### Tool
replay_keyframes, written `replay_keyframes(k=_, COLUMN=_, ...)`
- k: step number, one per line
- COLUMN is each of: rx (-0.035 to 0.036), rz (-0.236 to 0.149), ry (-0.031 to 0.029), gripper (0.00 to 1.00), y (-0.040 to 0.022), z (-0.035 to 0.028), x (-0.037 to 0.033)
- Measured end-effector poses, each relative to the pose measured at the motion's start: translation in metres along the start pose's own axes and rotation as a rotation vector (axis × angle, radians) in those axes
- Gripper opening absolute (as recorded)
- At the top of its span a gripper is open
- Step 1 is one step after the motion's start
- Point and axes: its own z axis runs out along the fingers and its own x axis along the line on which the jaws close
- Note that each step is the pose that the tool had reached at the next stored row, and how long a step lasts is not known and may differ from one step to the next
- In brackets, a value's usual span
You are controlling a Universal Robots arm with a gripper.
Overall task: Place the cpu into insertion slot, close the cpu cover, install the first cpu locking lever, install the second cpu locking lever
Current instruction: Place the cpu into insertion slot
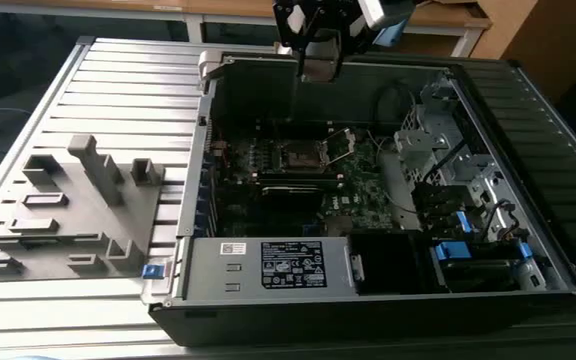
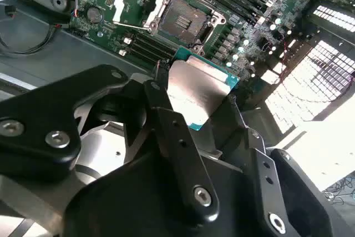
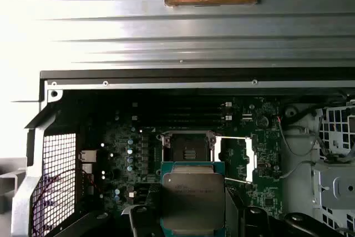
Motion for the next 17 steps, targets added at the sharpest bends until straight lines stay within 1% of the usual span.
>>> replay_keyframes(k=12, rx=0.0001, rz=0.0, ry=0.0, gripper=0.54, y=-0.0001, z=0.0007, x=0.0)
replay_keyframes(k=17, rx=-0.0001, rz=0.0, ry=0.0, gripper=0.54, y=-0.0003, z=0.004, x=-0.0001)
